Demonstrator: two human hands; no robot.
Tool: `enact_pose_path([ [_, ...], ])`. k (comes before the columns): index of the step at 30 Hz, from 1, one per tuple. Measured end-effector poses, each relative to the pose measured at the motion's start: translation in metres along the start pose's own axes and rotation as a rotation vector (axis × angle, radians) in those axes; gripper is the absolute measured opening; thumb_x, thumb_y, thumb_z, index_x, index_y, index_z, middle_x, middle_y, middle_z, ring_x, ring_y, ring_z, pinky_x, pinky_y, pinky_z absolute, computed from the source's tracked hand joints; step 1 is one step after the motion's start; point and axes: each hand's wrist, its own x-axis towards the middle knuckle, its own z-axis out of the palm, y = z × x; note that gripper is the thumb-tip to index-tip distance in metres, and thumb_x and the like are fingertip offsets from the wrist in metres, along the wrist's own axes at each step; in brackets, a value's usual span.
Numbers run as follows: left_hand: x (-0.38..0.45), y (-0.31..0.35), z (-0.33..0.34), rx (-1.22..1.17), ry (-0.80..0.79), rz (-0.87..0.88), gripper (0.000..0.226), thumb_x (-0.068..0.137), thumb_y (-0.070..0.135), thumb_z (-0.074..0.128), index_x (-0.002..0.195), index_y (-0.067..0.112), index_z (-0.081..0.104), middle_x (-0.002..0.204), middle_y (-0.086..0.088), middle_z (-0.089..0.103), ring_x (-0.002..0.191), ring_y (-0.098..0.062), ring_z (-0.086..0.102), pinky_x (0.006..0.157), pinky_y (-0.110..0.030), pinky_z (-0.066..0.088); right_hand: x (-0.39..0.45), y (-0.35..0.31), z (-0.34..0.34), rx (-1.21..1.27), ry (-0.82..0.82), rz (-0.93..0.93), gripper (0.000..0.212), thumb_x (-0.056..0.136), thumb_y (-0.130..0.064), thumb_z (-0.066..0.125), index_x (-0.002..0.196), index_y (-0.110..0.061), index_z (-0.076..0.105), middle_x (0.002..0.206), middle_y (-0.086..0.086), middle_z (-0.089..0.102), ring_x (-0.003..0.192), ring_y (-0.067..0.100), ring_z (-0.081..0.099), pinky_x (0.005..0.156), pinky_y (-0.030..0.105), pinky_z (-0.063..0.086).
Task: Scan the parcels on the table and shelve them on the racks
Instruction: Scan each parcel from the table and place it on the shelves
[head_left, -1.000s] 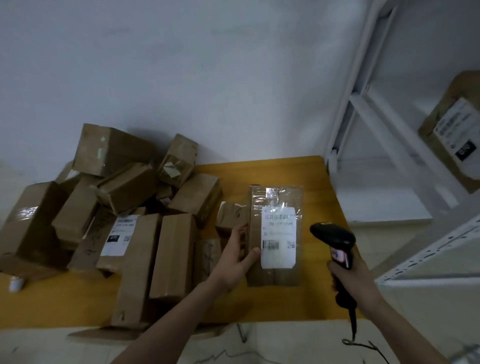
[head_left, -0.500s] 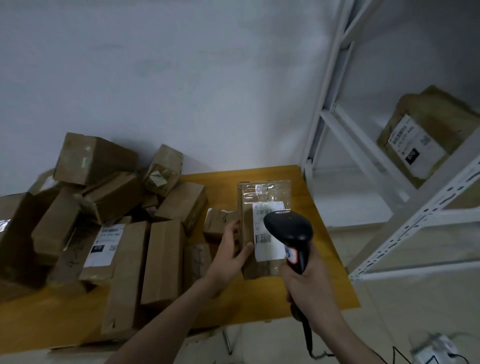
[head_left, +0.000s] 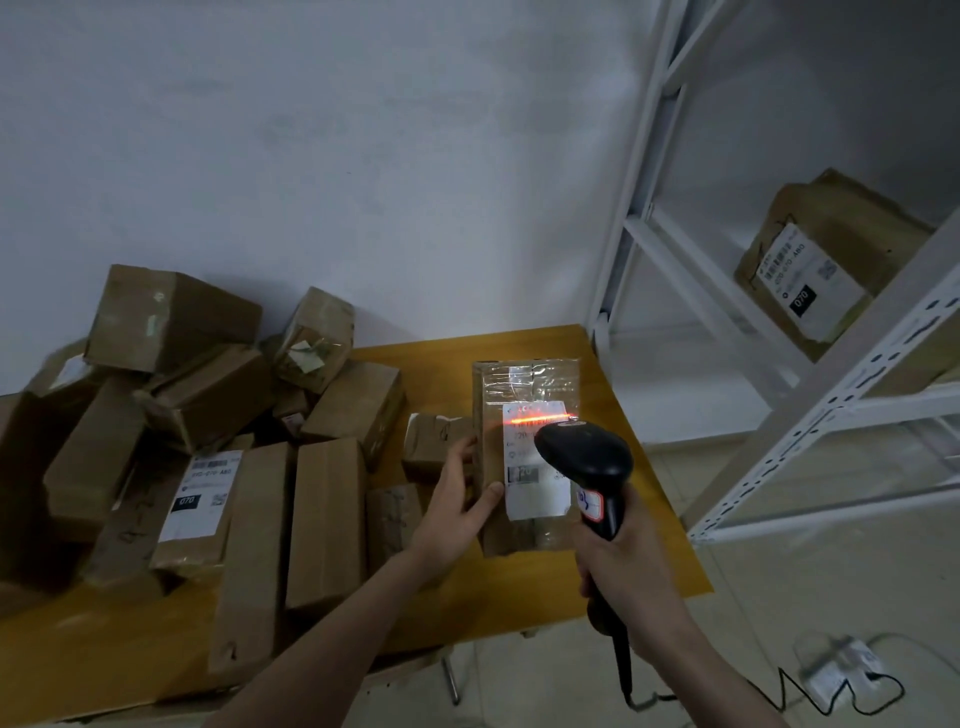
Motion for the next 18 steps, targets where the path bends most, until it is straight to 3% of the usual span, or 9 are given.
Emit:
enact_pose_path([
  [4,-0.002,-0.003,-0.014,-0.002,0.01,-0.01,0.063,0.092,0.037,0.057,0.14,0.042,0.017,0.139,0.017,0.043,0.131,-0.008,0.043,0.106,-0.042,0.045,0.011,0.011,-0.009,0.02,0.091,0.002,0.02,0.087,0.0,0.057,0.096,-0.016,0.048,0.067,0.011,0.052,0.048,0.019,0.049,0.045,0.027,0.046],
  [7,-0.005,-0.005,-0.027,-0.021,0.029,-0.022,0.066,0.089,0.04,0.056,0.141,0.038,0.017,0.14,0.014,0.046,0.129,-0.008,0.046,0.103,-0.039,0.047,0.041,0.036,-0.014,-0.024,0.185,0.033,0.016,0.087,-0.001,0.055,0.097,-0.011,0.048,0.063,0.012,0.052,0.047,0.02,0.049,0.045,0.03,0.045],
  [11,-0.012,-0.004,-0.043,-0.05,0.054,-0.04,0.06,0.093,0.028,0.055,0.136,0.04,0.015,0.132,0.024,0.044,0.119,0.008,0.048,0.095,-0.022,0.049,0.098,0.092,0.0,-0.048,0.097,0.195,0.009,0.09,-0.004,0.056,0.093,-0.004,0.048,0.059,0.01,0.048,0.044,0.018,0.044,0.044,0.028,0.041],
  [18,-0.026,-0.015,-0.062,-0.133,0.019,-0.073,0.058,0.092,0.035,0.055,0.137,0.04,0.018,0.135,0.02,0.046,0.117,0.007,0.052,0.088,-0.017,0.05,0.155,0.167,0.046,-0.043,0.007,0.25,0.019,0.097,-0.019,0.052,0.087,-0.003,0.049,0.065,0.011,0.047,0.054,0.018,0.043,0.048,0.028,0.036],
])
